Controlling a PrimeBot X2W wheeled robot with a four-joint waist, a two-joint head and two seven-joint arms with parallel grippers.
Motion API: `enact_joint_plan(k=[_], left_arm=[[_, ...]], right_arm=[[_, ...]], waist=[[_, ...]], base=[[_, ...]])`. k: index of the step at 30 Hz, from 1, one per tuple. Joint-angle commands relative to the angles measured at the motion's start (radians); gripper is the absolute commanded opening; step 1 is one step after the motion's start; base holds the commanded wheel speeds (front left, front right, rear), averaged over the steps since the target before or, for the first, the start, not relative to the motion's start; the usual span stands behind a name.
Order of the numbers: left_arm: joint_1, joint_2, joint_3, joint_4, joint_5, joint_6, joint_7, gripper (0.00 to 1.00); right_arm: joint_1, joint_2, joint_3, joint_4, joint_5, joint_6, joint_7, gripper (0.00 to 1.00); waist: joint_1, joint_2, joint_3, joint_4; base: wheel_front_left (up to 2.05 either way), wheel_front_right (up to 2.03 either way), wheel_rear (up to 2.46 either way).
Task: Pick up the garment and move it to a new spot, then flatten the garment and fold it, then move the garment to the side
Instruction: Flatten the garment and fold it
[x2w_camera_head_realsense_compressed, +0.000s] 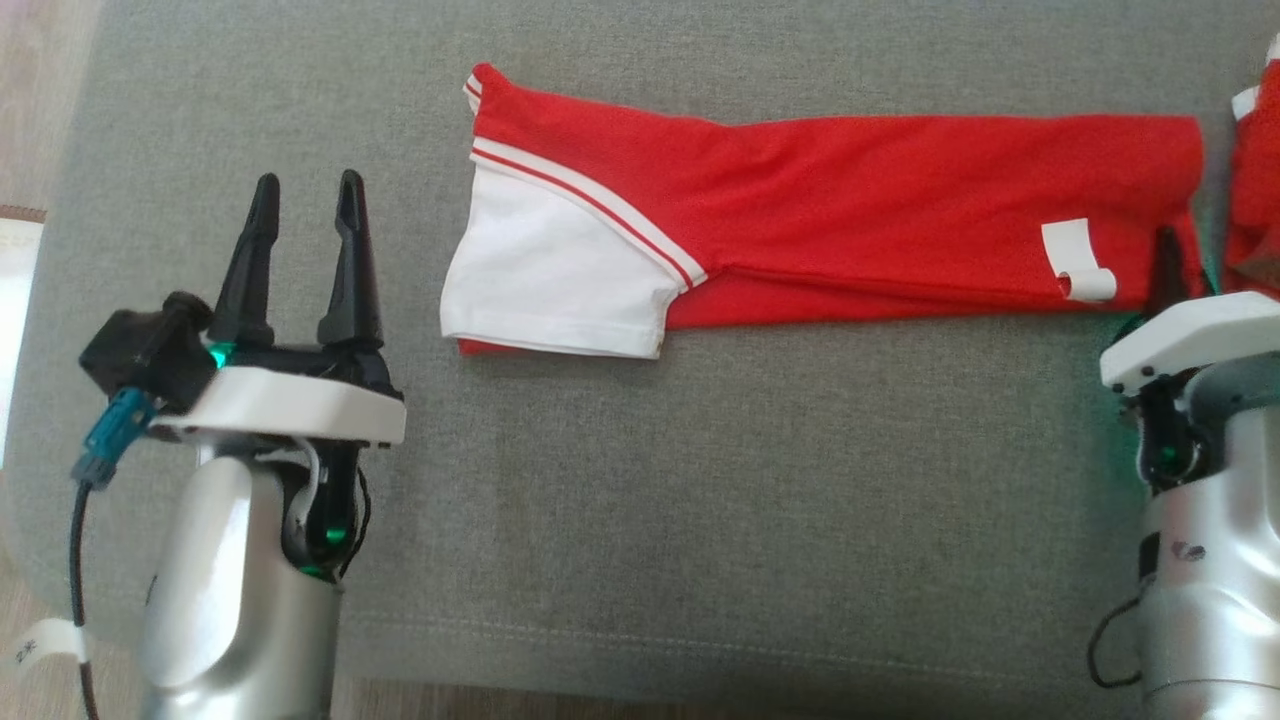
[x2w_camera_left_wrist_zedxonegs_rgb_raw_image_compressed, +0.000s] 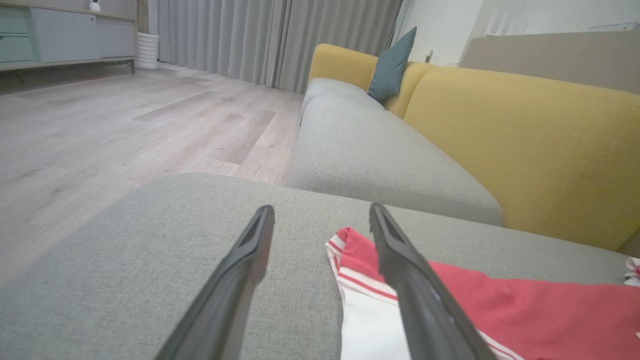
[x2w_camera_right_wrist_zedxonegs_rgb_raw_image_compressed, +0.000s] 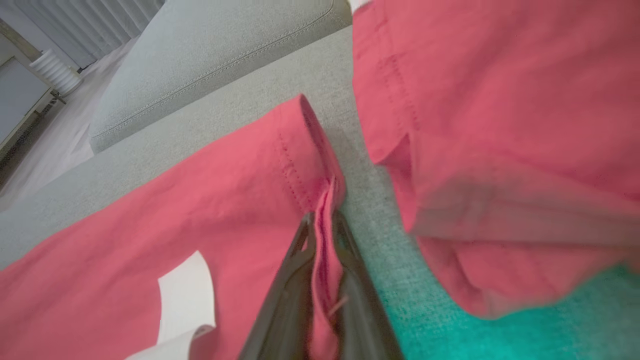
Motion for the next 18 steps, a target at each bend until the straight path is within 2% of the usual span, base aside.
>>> enact_joint_plan(k=[1,10,18], left_arm=[[-0.036,0.017,0.038,-0.03,-0.001,0.0,-0.005,1.0],[-0.015,0.017,0.035,-0.025,-0.007,0.007,-0.005,1.0],[0.01,0.017,0.027,-0.024,-0.018,0.015,-0.005,1.0]], right_arm=[[-0.033,0.002,-0.004,-0.044,-0.015,0.003,0.006,0.0],[-0.064,-0.015,-0.1,-0.204,-0.039,0.003,0.067,0.0],[-0.04,-0.001,-0.027,-0.299,0.011,0.003,0.114,0.0]], waist=[[-0.0001,0.0,-0.005,-0.001],[-0.0001,0.0,-0.057,0.002],[-0.0001,0.0,-0.103,0.013]], base=[[0.0,0.0,0.0],[0.0,0.0,0.0],[0.0,0.0,0.0]])
